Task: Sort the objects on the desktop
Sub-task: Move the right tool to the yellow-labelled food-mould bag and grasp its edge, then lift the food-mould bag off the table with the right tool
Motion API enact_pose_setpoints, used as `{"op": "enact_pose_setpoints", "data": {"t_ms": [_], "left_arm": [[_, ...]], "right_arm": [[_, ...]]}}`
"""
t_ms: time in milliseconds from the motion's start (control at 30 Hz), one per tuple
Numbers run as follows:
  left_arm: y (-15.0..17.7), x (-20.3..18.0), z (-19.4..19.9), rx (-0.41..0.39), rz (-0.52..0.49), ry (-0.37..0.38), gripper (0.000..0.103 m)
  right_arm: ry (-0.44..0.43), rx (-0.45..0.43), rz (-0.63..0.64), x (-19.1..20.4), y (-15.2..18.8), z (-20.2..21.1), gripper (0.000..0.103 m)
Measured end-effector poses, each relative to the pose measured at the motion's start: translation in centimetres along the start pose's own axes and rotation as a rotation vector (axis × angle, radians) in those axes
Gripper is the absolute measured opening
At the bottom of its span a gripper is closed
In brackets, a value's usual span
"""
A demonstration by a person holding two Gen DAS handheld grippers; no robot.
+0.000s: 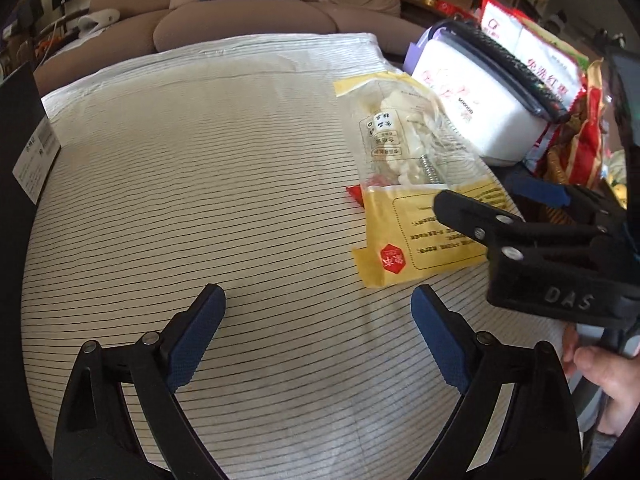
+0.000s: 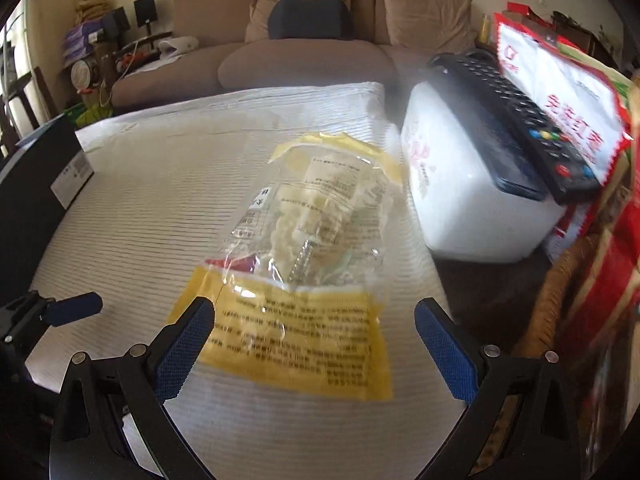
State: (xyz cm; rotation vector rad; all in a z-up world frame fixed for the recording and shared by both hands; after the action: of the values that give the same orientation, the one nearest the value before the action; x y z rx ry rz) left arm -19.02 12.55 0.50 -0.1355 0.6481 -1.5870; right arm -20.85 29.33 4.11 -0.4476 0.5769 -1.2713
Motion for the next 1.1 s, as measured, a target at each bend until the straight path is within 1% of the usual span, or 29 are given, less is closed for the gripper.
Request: {"op": "enact_pose_setpoints", "data": {"t_ms": [67, 133, 167, 233, 267, 300, 367, 400, 433, 500, 567, 633, 667, 733, 767, 867, 933, 967, 1033, 1067, 1100], "left_arm": [[0.0, 0.2, -0.2, 0.002, 0.0, -0.002, 0.093], [0.0, 0.3, -0.1, -0.004, -0.01, -0.007, 0.093], [-0.1, 0.4, -0.1, 0.0, -0.013, -0.006, 0.093], [-0.1, 0.7, 0.2, 0.0, -0.012, -0.007, 0.093], [-0.2, 0.9, 0.3, 0.001, -0.009, -0.002, 0.093], [-0.3, 1.1, 0.4, 0.005, 0.0, 0.005, 0.093], [-0.4, 1.5, 0.5, 0.014, 0.023, 0.026, 0.093], [-0.4, 1.8, 0.7, 0.017, 0.038, 0.036, 0.093], [-0.4, 2.1, 0.8, 0.018, 0.051, 0.044, 0.093], [-0.2, 2.6, 1.2, 0.027, 0.066, 0.056, 0.093], [0.3, 3.2, 1.8, 0.035, 0.07, 0.063, 0.093], [1.0, 3.5, 2.5, 0.04, 0.064, 0.057, 0.093], [1.5, 3.8, 3.1, 0.04, 0.063, 0.057, 0.093], [2.8, 4.3, 4.4, 0.041, 0.062, 0.059, 0.093], [3.5, 4.5, 5.1, 0.047, 0.06, 0.066, 0.095], [6.2, 5.3, 7.0, 0.092, 0.068, 0.074, 0.094], [8.2, 5.7, 8.6, 0.124, 0.059, 0.074, 0.094], [9.3, 5.9, 9.5, 0.135, 0.045, 0.06, 0.094], [11.3, 6.0, 11.1, 0.169, 0.044, 0.041, 0.094], [12.1, 6.1, 11.7, 0.179, 0.055, 0.04, 0.094], [12.9, 6.0, 12.3, 0.181, 0.063, 0.053, 0.094]], "right_arm": [[-0.007, 0.03, -0.018, 0.1, 0.0, -1.2, 0.101], [-0.039, 0.07, -0.031, 0.3, 0.3, -2.8, 0.101], [-0.072, 0.073, -0.055, 0.4, 0.6, -3.4, 0.102], [-0.08, 0.028, -0.076, 0.5, 0.9, -3.0, 0.098], [-0.093, 0.017, -0.071, 0.6, 0.8, -2.7, 0.09], [-0.123, 0.002, -0.071, 0.7, 0.6, -2.3, 0.071], [-0.209, -0.01, -0.115, 0.5, 0.5, -1.8, 0.055], [-0.26, -0.013, -0.141, 0.3, 0.5, -1.6, 0.049], [-0.298, -0.021, -0.162, 0.2, 0.6, -1.5, 0.046], [-0.371, -0.029, -0.197, 0.2, 0.9, -1.2, 0.038], [-0.448, -0.029, -0.208, 0.7, 1.0, -0.8, 0.035], [-0.477, -0.03, -0.176, 2.0, 0.8, 0.1, 0.034], [-0.5, -0.032, -0.164, 2.5, 0.9, 0.6, 0.032], [-0.584, -0.022, -0.16, 3.9, 1.3, 1.9, 0.029], [-0.611, -0.014, -0.152, 4.5, 1.6, 2.6, 0.028], [-0.657, 0.029, -0.104, 7.1, 3.3, 5.3, 0.027], [-0.722, 0.061, -0.103, 8.5, 5.6, 7.1, 0.022], [-0.738, 0.069, -0.097, 8.8, 6.4, 7.8, 0.022], [-0.741, 0.098, -0.071, 9.9, 9.0, 9.9, 0.022], [-0.731, 0.105, -0.065, 10.1, 9.8, 10.4, 0.022], [-0.698, 0.115, -0.055, 10.3, 10.7, 11.2, 0.022]]}}
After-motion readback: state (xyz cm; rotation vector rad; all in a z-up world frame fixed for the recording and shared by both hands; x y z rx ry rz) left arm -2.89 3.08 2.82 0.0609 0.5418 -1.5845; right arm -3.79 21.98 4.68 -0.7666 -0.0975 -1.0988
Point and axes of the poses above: each gripper's, at about its wrist camera, not at the fingertips, and z roughly against the way its jaws point, x to its left, y to its underside, the point moved 1 cm from there along -z, roughly the way its jaws point, and after that the axes turned 12 degrees about z, right-handed, at the moved point
